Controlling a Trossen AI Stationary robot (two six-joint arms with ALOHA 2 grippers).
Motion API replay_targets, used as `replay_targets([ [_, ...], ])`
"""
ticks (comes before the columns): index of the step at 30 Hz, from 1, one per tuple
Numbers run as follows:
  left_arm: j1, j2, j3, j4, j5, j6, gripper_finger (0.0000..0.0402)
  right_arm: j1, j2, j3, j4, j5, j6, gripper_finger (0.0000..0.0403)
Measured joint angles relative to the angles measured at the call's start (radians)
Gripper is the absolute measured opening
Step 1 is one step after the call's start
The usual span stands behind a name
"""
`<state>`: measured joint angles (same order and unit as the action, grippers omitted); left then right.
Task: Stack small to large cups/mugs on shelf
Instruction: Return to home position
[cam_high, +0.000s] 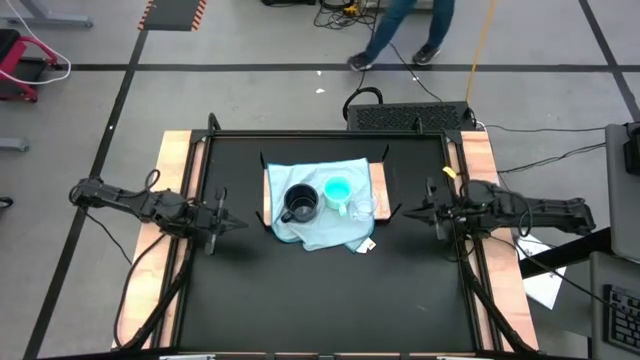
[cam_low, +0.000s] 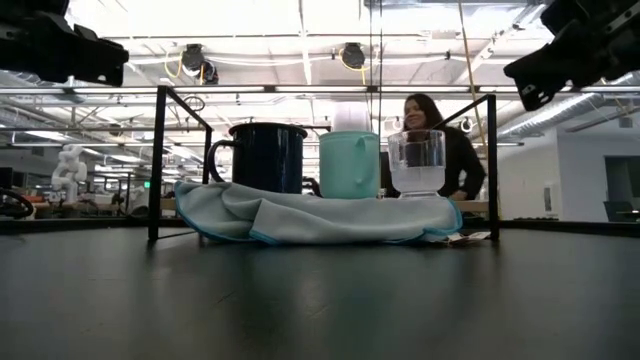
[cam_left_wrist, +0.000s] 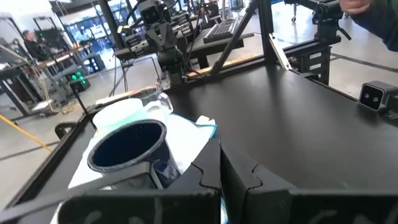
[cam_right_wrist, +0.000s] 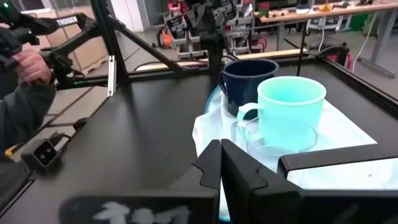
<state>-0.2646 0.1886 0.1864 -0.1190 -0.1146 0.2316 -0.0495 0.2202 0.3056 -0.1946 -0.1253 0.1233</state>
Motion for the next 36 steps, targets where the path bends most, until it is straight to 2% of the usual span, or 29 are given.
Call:
replay_targets([
  [14,0.0,0.001,0.0,-0.029,-0.001,-0.024,0.0,-0.001,-0.002,-0.133,0.177,0.002,-0.031,0.0],
  [36,0.0,0.001,0.0,-0.043,-0.001,-0.025,0.0,-0.001,-0.001,-0.17,0.229,0.002,-0.059,0.0],
])
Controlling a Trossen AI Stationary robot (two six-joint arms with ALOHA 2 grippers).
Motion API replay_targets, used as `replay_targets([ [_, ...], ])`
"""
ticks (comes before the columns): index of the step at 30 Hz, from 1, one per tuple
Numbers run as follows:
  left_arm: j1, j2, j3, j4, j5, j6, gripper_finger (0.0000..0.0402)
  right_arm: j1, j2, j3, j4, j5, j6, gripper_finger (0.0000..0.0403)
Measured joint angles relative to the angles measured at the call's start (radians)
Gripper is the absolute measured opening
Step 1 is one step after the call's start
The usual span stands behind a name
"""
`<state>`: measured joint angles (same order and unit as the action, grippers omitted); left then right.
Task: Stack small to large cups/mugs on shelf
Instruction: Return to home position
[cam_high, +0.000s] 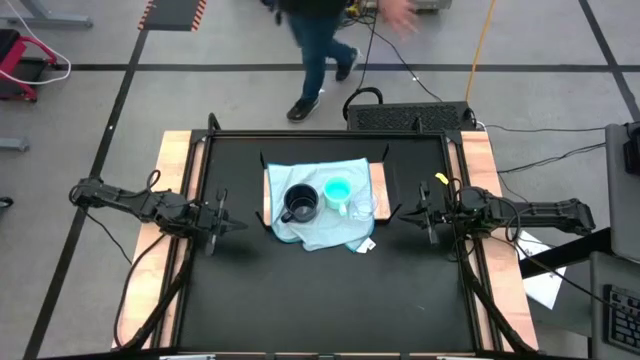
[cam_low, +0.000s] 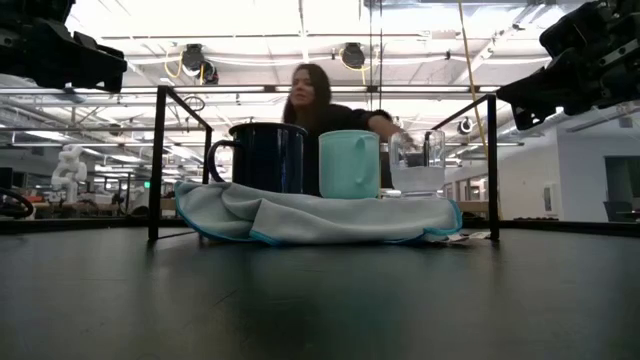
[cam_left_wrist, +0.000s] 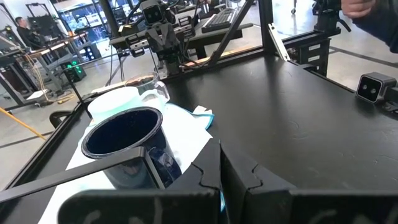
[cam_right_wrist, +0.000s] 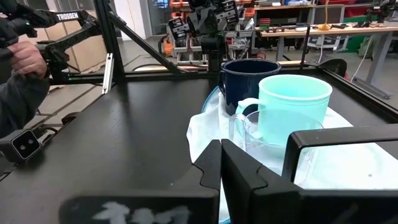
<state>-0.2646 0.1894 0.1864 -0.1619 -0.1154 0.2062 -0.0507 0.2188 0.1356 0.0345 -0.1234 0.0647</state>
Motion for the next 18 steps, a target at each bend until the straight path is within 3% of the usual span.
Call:
replay_targets([
  [18,0.0,0.0,0.0,0.001,0.0,-0.002,0.0,0.0,0.0,0.0,0.0,-0.006,-0.005,0.0],
])
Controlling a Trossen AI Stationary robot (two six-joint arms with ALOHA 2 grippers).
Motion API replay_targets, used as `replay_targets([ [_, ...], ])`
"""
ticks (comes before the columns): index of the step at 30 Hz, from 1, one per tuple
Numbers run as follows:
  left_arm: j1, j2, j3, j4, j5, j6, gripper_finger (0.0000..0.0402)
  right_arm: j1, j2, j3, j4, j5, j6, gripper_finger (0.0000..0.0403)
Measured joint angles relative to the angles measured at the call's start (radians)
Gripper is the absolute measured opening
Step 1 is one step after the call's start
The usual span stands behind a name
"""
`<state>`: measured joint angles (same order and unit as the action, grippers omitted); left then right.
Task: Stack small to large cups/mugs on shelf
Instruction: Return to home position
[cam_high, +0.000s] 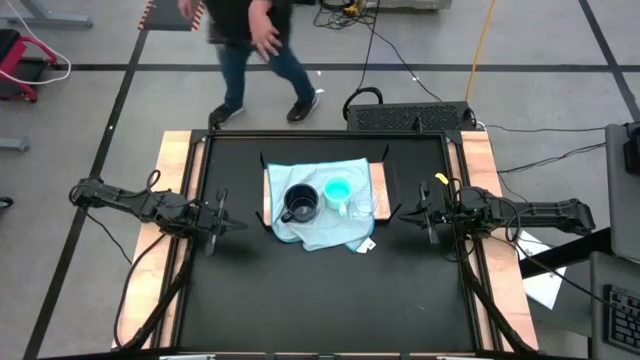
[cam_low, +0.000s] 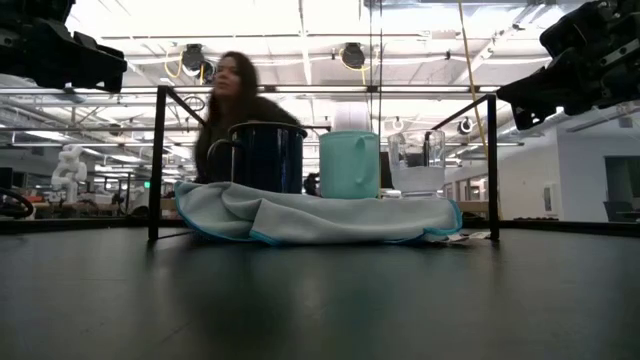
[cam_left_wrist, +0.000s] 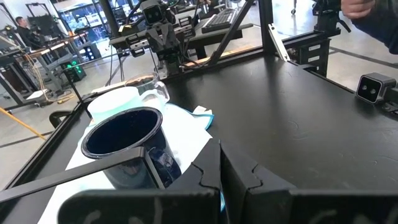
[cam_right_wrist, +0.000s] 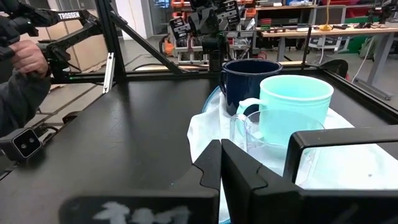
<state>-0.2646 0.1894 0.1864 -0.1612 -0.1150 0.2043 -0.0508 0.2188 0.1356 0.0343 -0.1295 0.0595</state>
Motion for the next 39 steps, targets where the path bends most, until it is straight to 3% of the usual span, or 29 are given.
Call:
replay_targets([
  [16,0.0,0.0,0.0,0.001,0.026,-0.069,0.0019,0.0,0.0,0.0,0.016,-0.001,0.014,0.0],
  [26,0.0,0.0,0.0,0.001,0.017,-0.063,0.0003,0.0,0.0,0.0,0.006,-0.006,0.097,0.0],
  [39,0.0,0.0,0.0,0.001,0.018,-0.045,0.003,0.0,0.0,0.0,0.006,-0.006,0.051,0.0],
])
